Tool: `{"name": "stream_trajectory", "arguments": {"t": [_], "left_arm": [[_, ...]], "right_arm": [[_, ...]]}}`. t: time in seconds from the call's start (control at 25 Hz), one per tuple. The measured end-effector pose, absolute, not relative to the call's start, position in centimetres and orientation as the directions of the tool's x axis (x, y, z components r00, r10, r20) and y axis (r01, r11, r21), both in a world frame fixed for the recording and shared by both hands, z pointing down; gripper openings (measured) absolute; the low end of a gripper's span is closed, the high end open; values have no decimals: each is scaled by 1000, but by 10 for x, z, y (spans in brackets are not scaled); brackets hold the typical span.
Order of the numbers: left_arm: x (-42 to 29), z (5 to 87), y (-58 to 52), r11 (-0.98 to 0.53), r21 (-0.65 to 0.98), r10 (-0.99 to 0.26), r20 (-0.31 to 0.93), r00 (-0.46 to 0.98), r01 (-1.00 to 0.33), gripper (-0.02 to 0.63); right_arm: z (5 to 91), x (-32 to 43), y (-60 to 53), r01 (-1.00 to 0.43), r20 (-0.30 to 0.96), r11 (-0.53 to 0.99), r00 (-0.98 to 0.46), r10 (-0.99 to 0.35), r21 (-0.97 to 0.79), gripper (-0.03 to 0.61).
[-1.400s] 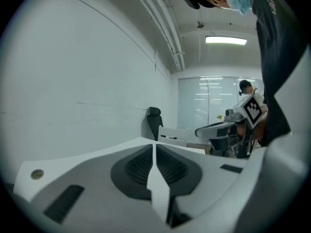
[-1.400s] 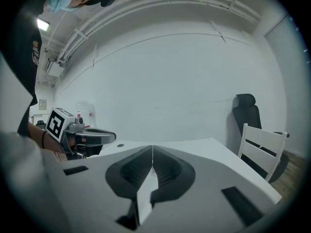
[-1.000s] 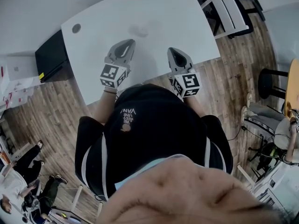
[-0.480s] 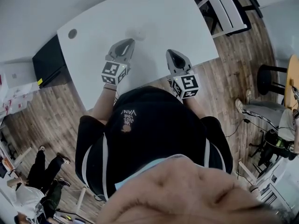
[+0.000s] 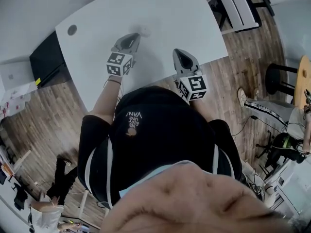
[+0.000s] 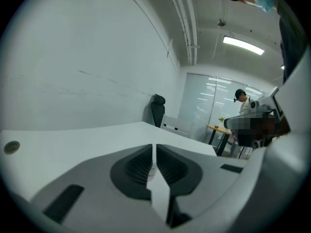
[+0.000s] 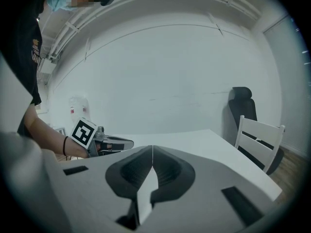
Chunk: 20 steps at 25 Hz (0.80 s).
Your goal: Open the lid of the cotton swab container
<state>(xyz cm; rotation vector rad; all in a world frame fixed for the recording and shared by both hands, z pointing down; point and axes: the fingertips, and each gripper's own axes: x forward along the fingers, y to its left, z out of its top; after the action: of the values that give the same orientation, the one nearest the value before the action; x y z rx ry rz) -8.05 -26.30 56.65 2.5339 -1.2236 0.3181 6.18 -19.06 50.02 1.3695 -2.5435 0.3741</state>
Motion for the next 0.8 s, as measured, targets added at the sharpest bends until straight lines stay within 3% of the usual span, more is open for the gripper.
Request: {"name": "stream_trajectory", "arguments": {"t": [0.8], "left_arm": [[-67,627,-268,-618,143,-645,470,603,-773,37]], "right_arm": [[517,59,-186,-837,357,532,-539,-763,-128,12]]}}
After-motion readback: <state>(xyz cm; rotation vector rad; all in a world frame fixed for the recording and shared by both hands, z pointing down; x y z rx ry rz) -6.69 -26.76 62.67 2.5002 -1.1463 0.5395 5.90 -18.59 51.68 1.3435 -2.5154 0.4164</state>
